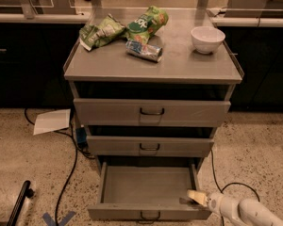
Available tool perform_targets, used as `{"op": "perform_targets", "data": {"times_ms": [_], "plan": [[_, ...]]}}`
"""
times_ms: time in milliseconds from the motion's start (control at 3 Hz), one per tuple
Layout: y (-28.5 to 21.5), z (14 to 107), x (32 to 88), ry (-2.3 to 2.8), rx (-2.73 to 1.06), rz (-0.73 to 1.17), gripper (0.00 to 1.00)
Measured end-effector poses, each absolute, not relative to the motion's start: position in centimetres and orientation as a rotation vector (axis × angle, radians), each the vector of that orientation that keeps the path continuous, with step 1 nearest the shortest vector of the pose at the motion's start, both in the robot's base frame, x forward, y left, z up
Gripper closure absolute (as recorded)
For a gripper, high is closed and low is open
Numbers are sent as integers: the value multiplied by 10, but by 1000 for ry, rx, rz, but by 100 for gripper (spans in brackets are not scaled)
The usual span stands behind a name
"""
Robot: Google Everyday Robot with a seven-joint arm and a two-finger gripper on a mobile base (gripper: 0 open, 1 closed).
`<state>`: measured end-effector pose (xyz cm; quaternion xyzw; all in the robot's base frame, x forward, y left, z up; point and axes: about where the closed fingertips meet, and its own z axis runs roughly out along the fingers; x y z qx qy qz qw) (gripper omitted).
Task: Open bottom drawer
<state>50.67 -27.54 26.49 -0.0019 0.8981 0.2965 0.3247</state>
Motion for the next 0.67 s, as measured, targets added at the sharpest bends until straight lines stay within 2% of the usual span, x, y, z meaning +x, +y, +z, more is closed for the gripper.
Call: {"op": "perform_targets", "data": {"times_ms": [333,667], "plan": [[-275,265,507,2355,-5,778,0],[-275,265,507,2355,-5,778,0]]}}
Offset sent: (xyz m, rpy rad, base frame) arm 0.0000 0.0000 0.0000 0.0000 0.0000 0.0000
